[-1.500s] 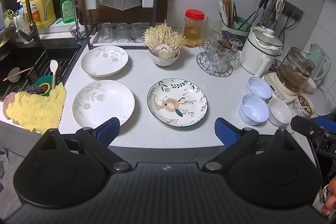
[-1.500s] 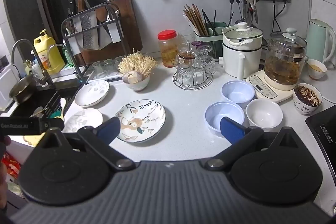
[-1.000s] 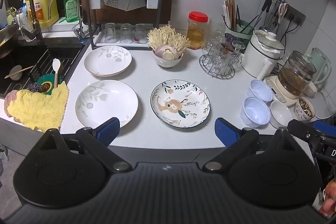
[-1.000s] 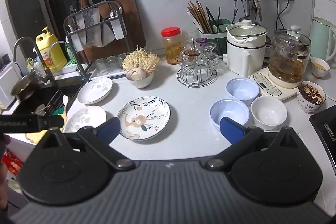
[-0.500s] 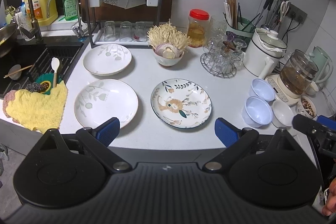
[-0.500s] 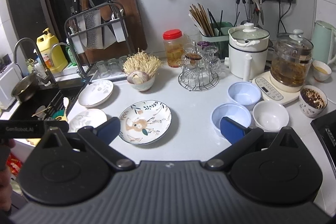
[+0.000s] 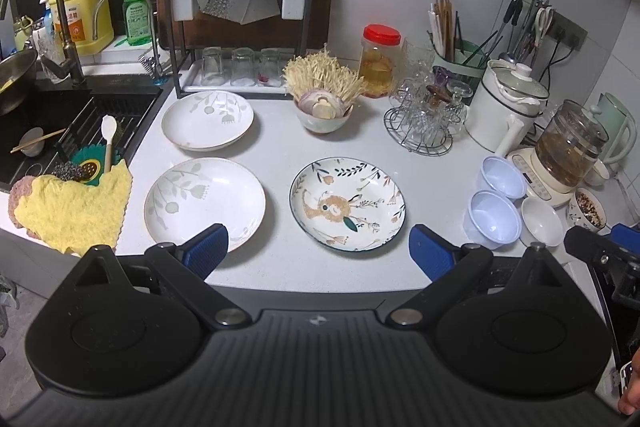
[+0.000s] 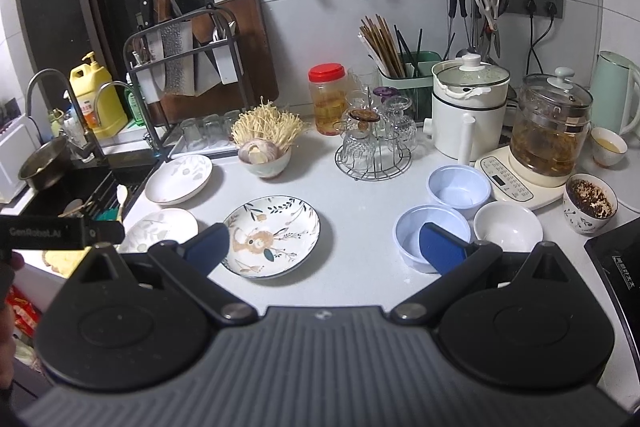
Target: Organize plates and bowls
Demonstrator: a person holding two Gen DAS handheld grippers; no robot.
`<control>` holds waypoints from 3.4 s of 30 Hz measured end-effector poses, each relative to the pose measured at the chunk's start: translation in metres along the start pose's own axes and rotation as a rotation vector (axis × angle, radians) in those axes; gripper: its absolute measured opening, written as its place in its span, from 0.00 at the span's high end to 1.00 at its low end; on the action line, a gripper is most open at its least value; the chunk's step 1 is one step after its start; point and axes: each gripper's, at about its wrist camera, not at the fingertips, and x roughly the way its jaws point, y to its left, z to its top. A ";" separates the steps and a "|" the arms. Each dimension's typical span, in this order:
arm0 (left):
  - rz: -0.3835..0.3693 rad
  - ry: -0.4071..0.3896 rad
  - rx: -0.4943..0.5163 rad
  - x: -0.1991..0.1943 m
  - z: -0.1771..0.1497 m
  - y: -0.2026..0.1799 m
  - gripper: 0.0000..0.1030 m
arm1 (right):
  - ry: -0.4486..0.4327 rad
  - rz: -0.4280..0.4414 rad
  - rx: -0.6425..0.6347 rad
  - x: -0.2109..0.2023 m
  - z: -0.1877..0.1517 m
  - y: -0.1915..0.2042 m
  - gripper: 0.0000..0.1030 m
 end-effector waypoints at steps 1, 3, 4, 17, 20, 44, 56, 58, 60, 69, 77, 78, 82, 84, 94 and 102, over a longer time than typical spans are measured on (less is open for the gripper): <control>0.002 -0.004 0.003 0.000 0.000 -0.002 0.04 | 0.000 0.002 -0.001 -0.001 0.000 0.000 0.00; 0.005 -0.007 0.007 -0.001 -0.001 -0.004 0.04 | 0.001 0.001 -0.007 -0.001 0.000 0.000 0.00; 0.004 -0.007 0.008 -0.001 -0.002 -0.006 0.04 | 0.002 0.002 -0.006 -0.001 0.000 0.000 0.00; -0.001 -0.022 0.023 -0.009 -0.012 -0.025 0.04 | 0.015 0.004 0.003 -0.005 -0.003 -0.009 0.00; -0.002 -0.024 0.021 -0.010 -0.014 -0.025 0.04 | 0.017 0.006 0.004 -0.005 -0.004 -0.010 0.00; -0.006 -0.005 -0.002 -0.016 -0.021 -0.017 0.04 | 0.026 0.061 -0.006 -0.010 -0.006 -0.003 0.00; -0.004 0.004 -0.043 -0.013 -0.022 -0.008 0.04 | 0.020 0.071 -0.016 -0.010 -0.004 0.003 0.00; 0.001 0.003 -0.057 -0.012 -0.022 -0.005 0.04 | 0.019 0.082 -0.021 -0.009 -0.004 0.005 0.00; 0.001 0.005 -0.068 -0.011 -0.021 -0.003 0.04 | 0.035 0.089 -0.008 -0.004 -0.004 0.006 0.00; -0.049 0.018 -0.067 0.007 -0.017 0.008 0.04 | 0.051 0.061 0.030 0.007 -0.005 0.012 0.00; -0.088 0.043 -0.035 0.031 0.002 0.030 0.04 | 0.047 0.028 0.051 0.022 -0.001 0.033 0.00; -0.095 0.043 -0.036 0.034 0.005 0.034 0.04 | 0.048 0.029 0.057 0.023 0.000 0.036 0.00; -0.107 0.047 -0.026 0.047 0.018 0.052 0.04 | 0.040 0.025 0.053 0.034 0.005 0.051 0.00; -0.118 0.039 -0.025 0.051 0.024 0.062 0.04 | 0.041 0.027 0.065 0.042 0.008 0.059 0.03; -0.129 0.069 -0.009 0.091 0.060 0.125 0.04 | 0.062 0.025 0.065 0.089 0.024 0.110 0.04; -0.151 0.078 0.003 0.131 0.076 0.176 0.04 | 0.106 0.002 0.080 0.128 0.027 0.141 0.17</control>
